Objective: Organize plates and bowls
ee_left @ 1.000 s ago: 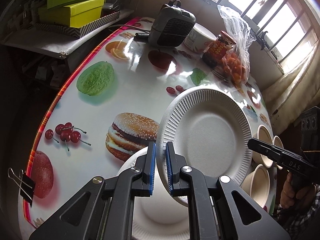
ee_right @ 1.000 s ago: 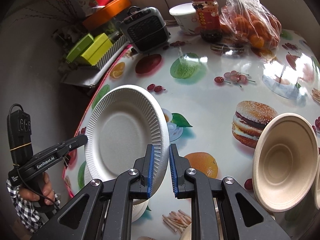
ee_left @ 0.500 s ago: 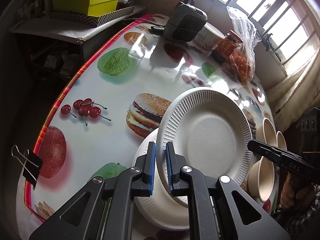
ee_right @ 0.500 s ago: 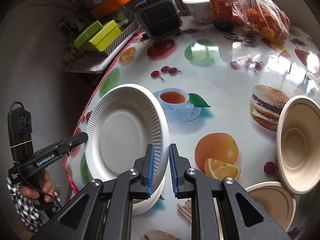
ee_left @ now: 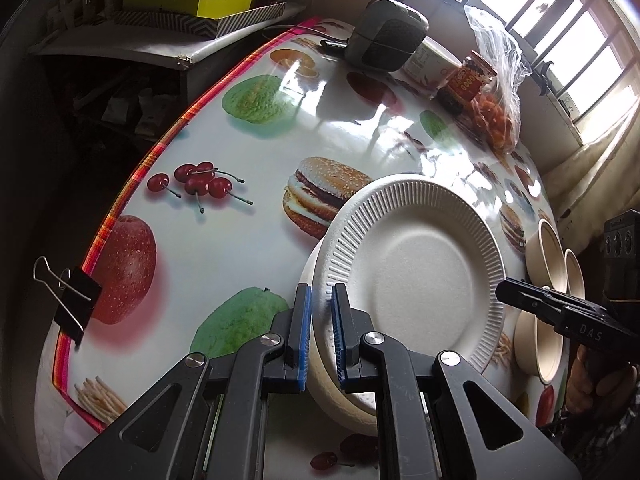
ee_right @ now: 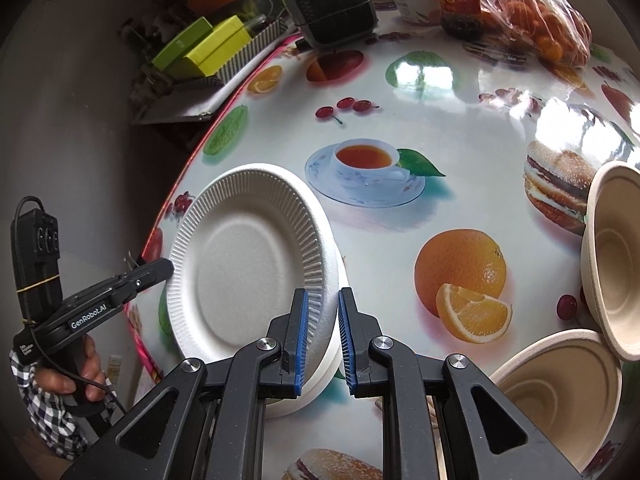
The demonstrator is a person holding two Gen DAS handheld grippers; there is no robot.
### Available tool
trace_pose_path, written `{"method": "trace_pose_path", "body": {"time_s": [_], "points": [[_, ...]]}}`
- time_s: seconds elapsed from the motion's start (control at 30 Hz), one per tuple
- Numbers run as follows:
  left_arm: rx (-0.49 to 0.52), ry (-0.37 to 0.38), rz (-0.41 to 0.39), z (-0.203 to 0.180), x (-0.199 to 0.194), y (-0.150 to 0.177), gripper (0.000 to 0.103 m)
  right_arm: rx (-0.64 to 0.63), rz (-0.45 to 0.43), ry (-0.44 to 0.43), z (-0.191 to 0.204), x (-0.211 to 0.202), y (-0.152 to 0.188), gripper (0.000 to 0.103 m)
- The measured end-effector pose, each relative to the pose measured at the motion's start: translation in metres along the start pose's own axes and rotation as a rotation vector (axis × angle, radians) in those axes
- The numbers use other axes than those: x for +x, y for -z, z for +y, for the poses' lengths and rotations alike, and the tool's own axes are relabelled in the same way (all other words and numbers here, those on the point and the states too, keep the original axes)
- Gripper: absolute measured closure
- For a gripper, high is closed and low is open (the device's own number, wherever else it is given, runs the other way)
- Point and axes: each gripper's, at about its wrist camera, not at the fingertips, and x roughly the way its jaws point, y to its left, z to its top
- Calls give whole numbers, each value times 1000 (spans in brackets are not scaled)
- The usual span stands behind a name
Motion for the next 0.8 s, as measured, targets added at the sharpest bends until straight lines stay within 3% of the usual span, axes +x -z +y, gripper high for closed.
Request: {"method": "trace_pose_path", "body": {"time_s": [0.8], "points": [[10, -31, 28, 4, 11, 6, 92, -24, 36, 43, 6, 17, 9, 87]]}}
